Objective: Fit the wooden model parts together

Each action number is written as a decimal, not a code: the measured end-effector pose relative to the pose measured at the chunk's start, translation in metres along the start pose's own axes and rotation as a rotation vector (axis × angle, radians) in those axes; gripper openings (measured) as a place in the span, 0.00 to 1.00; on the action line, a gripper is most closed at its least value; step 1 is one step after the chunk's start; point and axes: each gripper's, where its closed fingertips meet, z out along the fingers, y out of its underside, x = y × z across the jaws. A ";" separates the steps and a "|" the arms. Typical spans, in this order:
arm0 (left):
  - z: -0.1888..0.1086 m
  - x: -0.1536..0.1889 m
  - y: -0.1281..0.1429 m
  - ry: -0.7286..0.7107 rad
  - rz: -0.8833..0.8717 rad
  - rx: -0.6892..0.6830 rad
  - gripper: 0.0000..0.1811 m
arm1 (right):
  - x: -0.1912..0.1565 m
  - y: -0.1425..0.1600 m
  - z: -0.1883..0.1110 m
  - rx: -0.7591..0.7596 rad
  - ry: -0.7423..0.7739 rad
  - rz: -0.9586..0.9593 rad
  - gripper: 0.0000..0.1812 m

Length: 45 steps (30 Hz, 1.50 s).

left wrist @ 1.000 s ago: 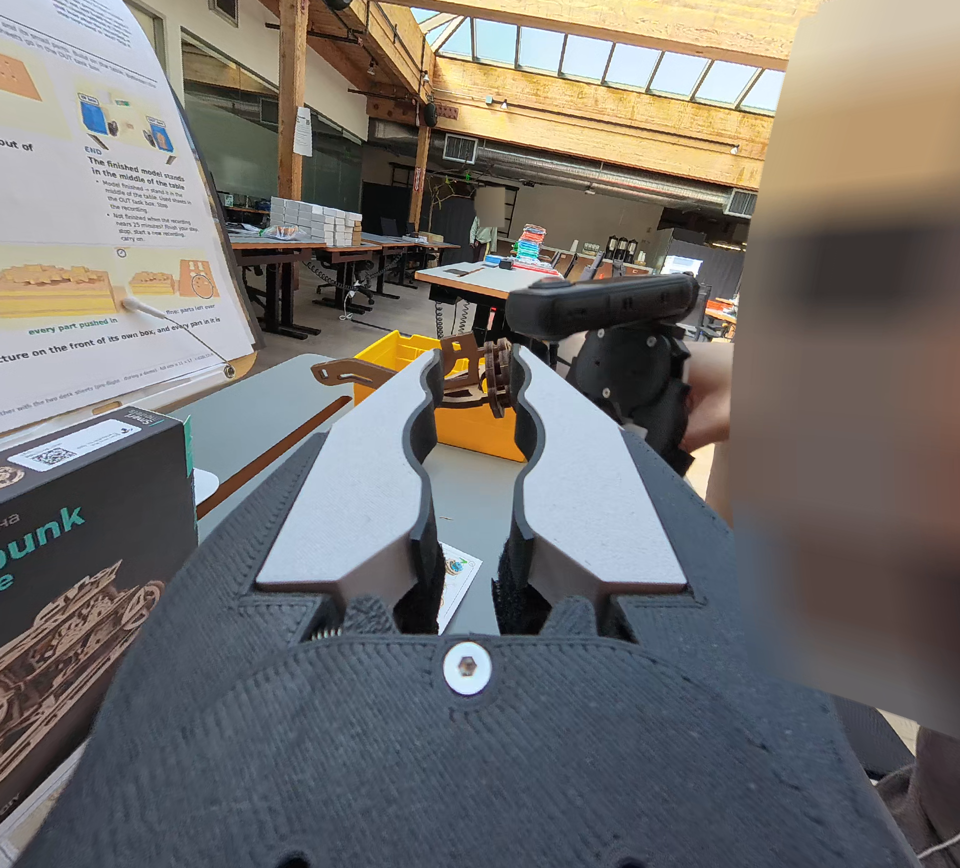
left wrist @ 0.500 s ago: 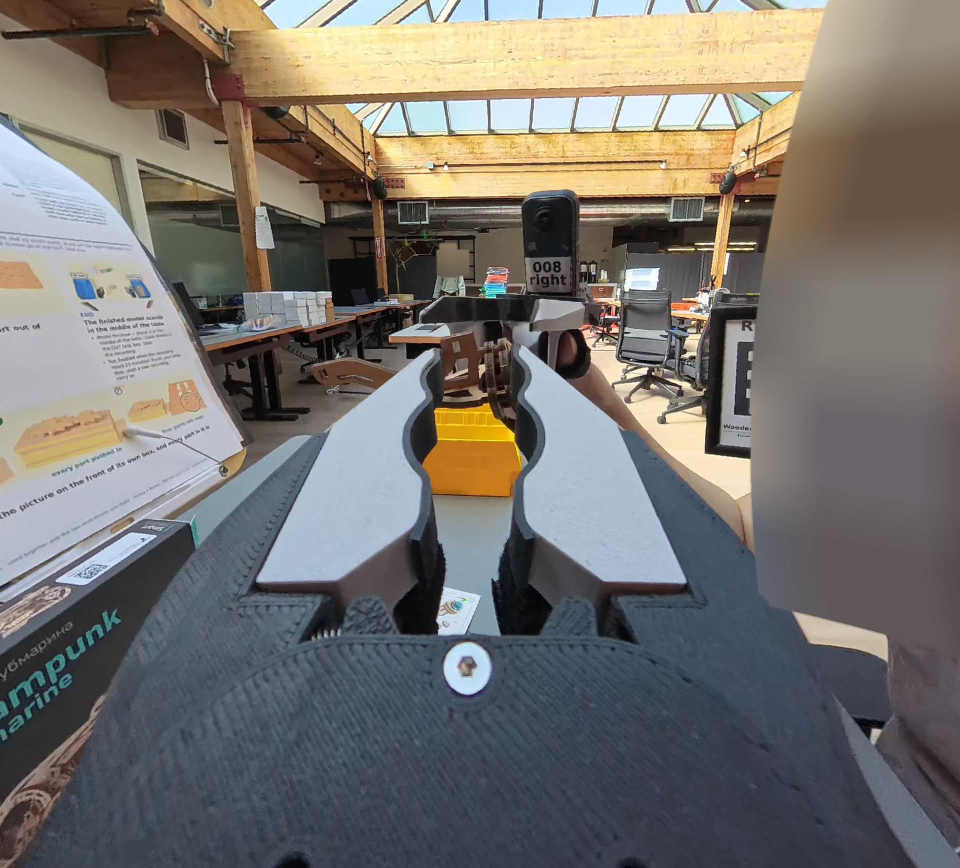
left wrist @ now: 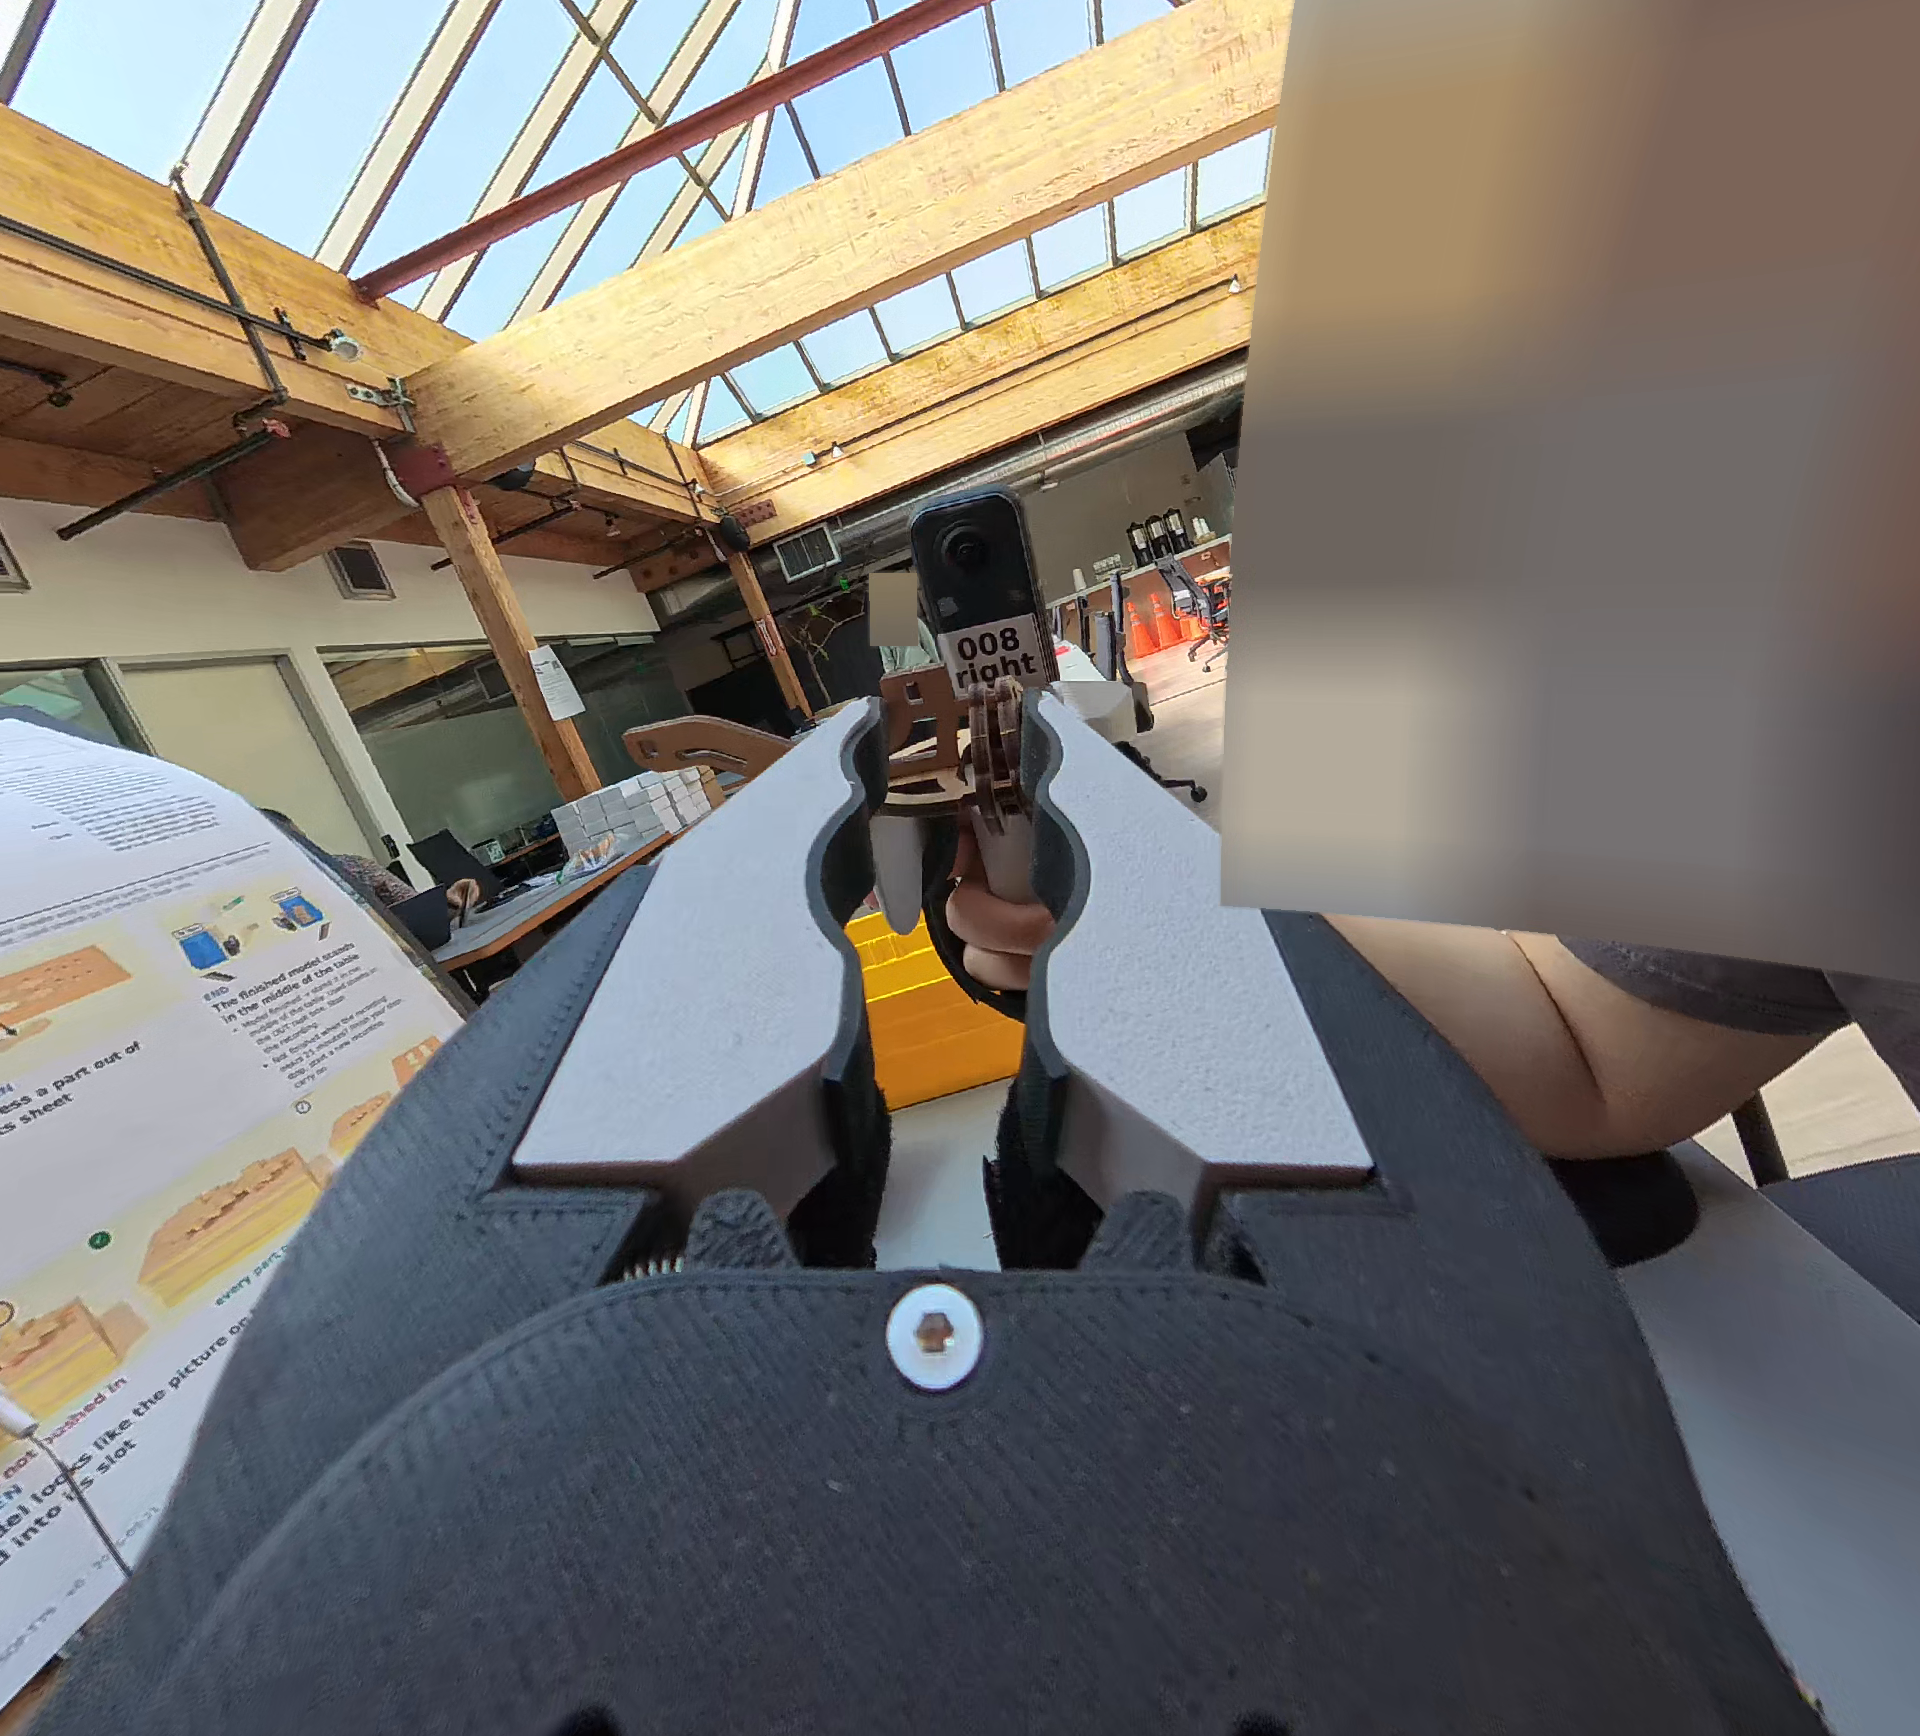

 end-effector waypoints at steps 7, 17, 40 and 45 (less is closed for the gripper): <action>0.002 0.006 0.001 0.009 0.046 -0.011 0.13 | -0.005 0.005 0.001 -0.034 -0.035 0.007 0.25; 0.004 0.008 0.003 0.011 0.052 -0.019 0.13 | -0.007 0.006 -0.002 -0.060 -0.044 0.006 0.25; 0.005 0.009 0.004 0.010 0.051 -0.011 0.12 | -0.010 0.007 -0.006 -0.096 -0.036 -0.093 0.19; 0.005 0.013 0.002 0.035 0.056 -0.004 0.12 | -0.015 0.006 -0.005 -0.129 -0.017 -0.145 0.20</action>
